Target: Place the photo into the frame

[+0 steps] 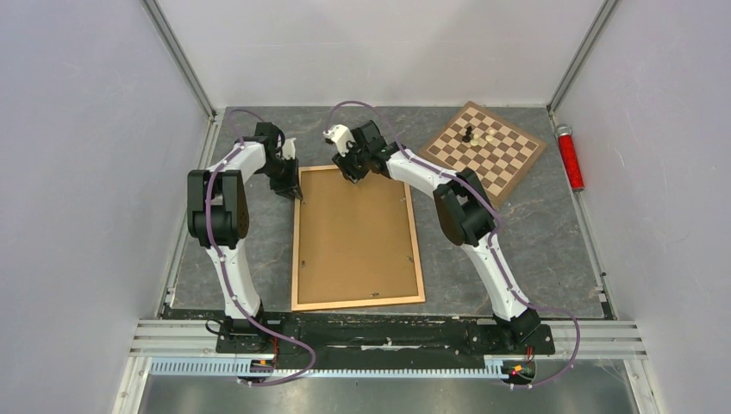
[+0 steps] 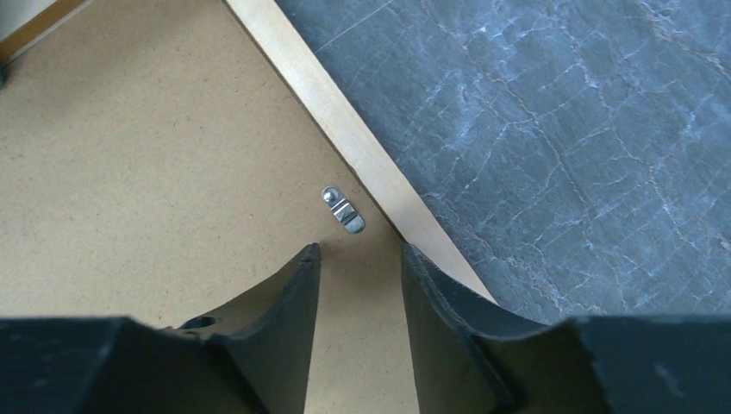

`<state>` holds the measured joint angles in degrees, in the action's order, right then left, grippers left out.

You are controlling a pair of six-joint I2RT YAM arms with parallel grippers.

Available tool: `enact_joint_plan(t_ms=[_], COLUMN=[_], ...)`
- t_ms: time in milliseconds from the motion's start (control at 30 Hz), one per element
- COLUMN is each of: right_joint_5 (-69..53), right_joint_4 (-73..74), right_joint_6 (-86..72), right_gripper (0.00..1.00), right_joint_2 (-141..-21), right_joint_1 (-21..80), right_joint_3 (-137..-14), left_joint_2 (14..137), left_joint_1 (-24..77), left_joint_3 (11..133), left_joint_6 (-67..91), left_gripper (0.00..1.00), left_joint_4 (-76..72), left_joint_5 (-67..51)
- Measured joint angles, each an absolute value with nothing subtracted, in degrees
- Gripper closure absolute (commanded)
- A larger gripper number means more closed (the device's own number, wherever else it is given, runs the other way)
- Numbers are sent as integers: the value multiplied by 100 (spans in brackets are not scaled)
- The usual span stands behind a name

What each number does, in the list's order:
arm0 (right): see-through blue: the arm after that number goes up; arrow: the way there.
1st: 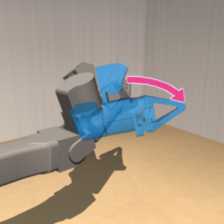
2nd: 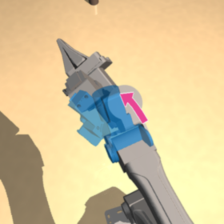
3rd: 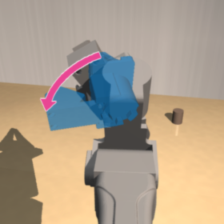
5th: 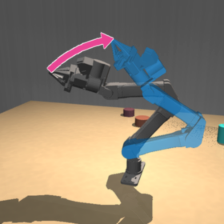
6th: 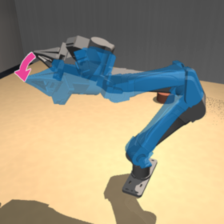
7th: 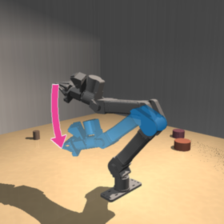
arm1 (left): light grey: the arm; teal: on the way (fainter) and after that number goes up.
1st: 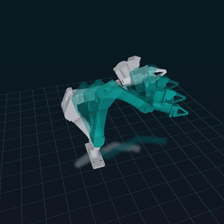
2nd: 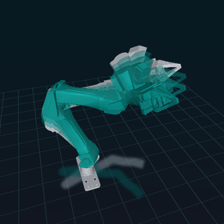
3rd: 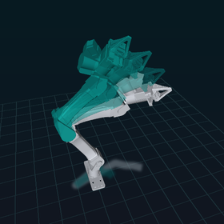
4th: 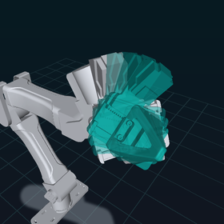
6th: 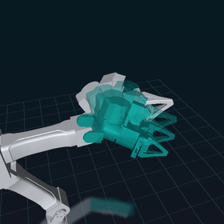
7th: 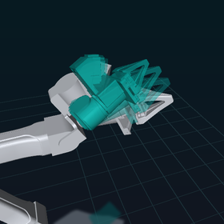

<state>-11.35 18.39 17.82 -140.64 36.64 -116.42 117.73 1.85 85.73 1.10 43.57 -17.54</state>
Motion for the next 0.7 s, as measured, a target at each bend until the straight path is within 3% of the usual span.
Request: enact_joint_plan(t_ms=[433, 600, 700], right_joint_5=[-775, -810, -794], right_joint_4=[1288, 1133, 1009], right_joint_6=[1474, 1282, 1168], right_gripper=[67, 44, 38], right_joint_2=[-14138, -14140, -14123], right_joint_1=[3664, 3671, 3706], right_joint_3=[-11548, -11487, -11408], left_joint_2=[11845, 11874, 11893], left_joint_1=[207, 213, 224], left_joint_3=[8674, 8726, 8755], left_joint_6=[108, 106, 108], left_gripper=[98, 98, 98], left_joint_4=[4320, 4324, 4289], left_joint_5=[-1769, -1772, -1793])
